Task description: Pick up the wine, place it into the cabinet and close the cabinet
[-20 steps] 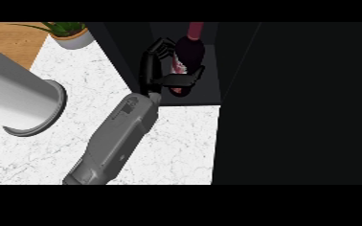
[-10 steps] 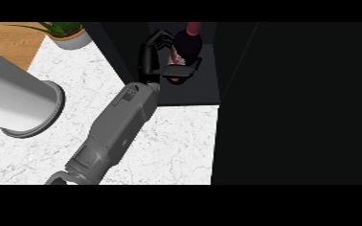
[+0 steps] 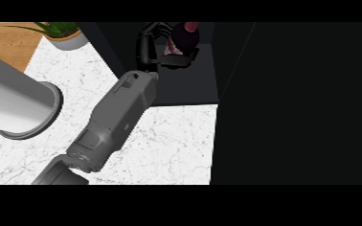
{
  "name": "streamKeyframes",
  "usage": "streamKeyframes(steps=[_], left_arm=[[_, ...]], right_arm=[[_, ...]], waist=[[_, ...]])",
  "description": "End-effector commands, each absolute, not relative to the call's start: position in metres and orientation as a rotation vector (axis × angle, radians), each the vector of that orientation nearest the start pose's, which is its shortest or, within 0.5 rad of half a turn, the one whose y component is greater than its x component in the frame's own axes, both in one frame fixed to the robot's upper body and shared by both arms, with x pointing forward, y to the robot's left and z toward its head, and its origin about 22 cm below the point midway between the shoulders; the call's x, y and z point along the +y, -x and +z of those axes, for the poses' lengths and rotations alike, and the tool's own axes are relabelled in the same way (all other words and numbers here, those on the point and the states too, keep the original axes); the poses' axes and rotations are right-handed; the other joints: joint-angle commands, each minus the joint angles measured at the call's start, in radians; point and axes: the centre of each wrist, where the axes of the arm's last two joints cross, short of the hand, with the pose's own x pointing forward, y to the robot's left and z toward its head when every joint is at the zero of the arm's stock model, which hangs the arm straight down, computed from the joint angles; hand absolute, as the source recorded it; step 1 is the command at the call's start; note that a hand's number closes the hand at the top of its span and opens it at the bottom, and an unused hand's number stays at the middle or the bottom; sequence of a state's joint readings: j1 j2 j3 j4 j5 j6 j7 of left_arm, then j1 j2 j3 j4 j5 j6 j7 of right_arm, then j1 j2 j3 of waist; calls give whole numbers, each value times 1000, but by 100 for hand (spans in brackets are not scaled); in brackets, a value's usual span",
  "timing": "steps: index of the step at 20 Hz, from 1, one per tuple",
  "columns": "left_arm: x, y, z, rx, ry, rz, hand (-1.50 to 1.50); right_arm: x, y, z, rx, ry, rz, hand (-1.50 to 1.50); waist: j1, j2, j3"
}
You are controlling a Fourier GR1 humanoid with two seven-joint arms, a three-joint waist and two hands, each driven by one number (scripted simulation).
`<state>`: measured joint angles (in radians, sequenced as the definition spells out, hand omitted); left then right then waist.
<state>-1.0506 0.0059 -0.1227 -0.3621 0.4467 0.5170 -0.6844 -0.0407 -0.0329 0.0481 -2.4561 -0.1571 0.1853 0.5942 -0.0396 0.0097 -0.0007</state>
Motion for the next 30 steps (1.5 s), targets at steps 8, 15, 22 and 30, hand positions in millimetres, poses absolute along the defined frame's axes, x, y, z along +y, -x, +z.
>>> streamKeyframes(steps=[8, 15, 22, 30], left_arm=[[103, -430, 35, -1827, -74, 274, 150], [113, -439, 47, -1829, -88, 281, 150], [103, -431, 31, -1835, -162, 247, 150], [123, -430, 22, -1799, -226, 206, -150]], right_arm=[[-223, -153, 197, -1922, -294, 284, -150], [-214, -155, 199, -1923, -308, 305, -150], [-207, -148, 198, -1913, -321, 307, -150], [-218, -155, 201, -1938, -287, 299, -150]], waist=[[-9, 8, 0], [-14, 10, 0], [-25, 11, 0], [-23, 15, 0]])
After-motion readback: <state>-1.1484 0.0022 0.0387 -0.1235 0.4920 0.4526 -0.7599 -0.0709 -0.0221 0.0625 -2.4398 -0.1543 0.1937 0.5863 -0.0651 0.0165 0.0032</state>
